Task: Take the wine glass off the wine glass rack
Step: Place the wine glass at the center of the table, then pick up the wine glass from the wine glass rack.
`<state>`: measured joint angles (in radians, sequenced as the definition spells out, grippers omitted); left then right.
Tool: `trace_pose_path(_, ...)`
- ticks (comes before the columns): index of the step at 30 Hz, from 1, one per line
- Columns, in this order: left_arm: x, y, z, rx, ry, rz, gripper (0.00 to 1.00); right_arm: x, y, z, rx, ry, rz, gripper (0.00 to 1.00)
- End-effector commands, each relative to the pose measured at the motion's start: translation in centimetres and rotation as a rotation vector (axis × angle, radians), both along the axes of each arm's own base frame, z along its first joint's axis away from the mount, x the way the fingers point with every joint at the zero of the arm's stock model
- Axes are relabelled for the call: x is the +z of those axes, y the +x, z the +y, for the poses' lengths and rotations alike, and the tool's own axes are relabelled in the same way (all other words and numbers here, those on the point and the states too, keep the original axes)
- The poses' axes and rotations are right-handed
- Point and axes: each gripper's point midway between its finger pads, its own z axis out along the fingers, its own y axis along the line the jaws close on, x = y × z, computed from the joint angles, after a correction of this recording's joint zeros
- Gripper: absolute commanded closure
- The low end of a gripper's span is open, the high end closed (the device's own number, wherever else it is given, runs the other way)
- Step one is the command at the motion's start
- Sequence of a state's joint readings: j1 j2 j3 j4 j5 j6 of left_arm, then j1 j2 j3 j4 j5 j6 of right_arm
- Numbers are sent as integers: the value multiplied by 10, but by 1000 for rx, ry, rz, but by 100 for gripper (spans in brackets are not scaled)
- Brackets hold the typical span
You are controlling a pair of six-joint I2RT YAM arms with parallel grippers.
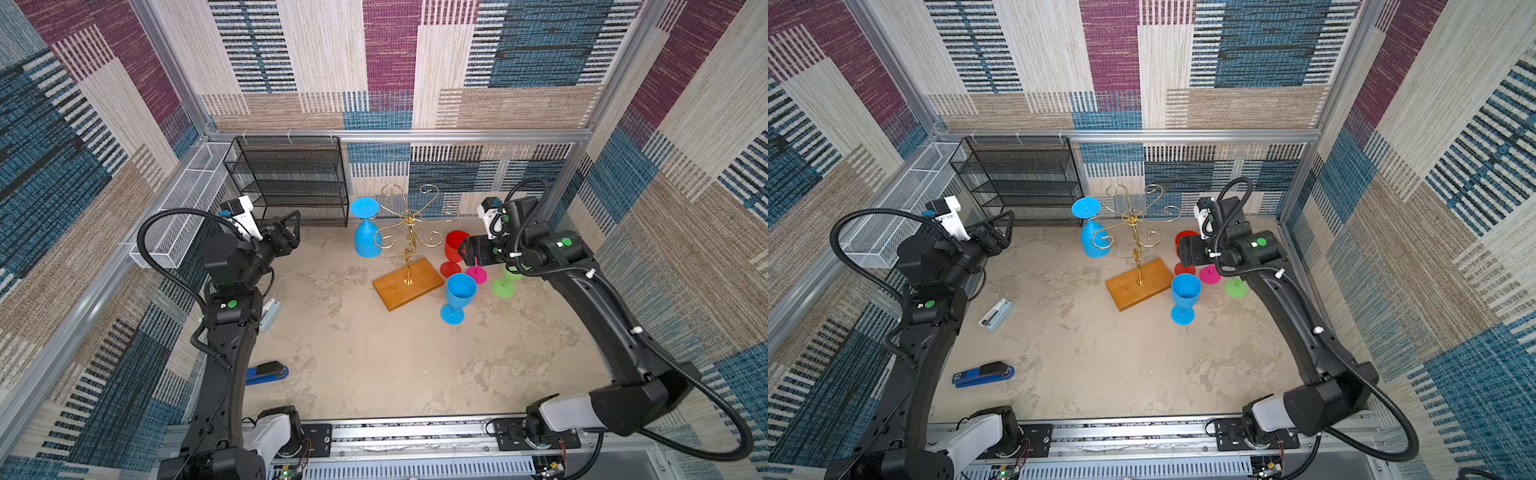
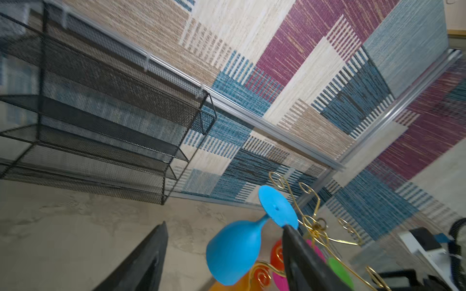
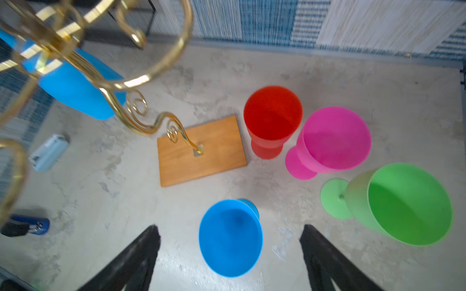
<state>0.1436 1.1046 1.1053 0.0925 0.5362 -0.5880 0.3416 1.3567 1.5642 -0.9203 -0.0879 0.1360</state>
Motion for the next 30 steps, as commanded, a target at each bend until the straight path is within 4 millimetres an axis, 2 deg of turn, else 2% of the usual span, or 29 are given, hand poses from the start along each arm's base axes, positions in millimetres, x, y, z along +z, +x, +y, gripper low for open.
trace_pose_path(1,-13,-8,-35,-246,-174,173,31,50,3,10,37,165,-216,5)
trace_pose_path(4,-10,-8,-47,-338,-261,217,34,80,-11,8,54,243,-350,1)
trace_pose_path(7,-11,-8,-61,-381,-276,238,36,96,-21,11,90,289,-421,1)
trace_pose_path(11,-18,-1,-81,-430,-294,283,38,107,-26,16,126,314,-458,1)
trace_pose_path(15,-26,8,-94,-446,-303,316,40,107,-26,19,146,324,-464,1)
trace_pose_path(19,-36,20,-98,-432,-307,353,42,105,-28,24,172,342,-459,1)
trace_pose_path(30,-40,46,-121,-438,-286,362,43,101,-35,27,199,361,-456,1)
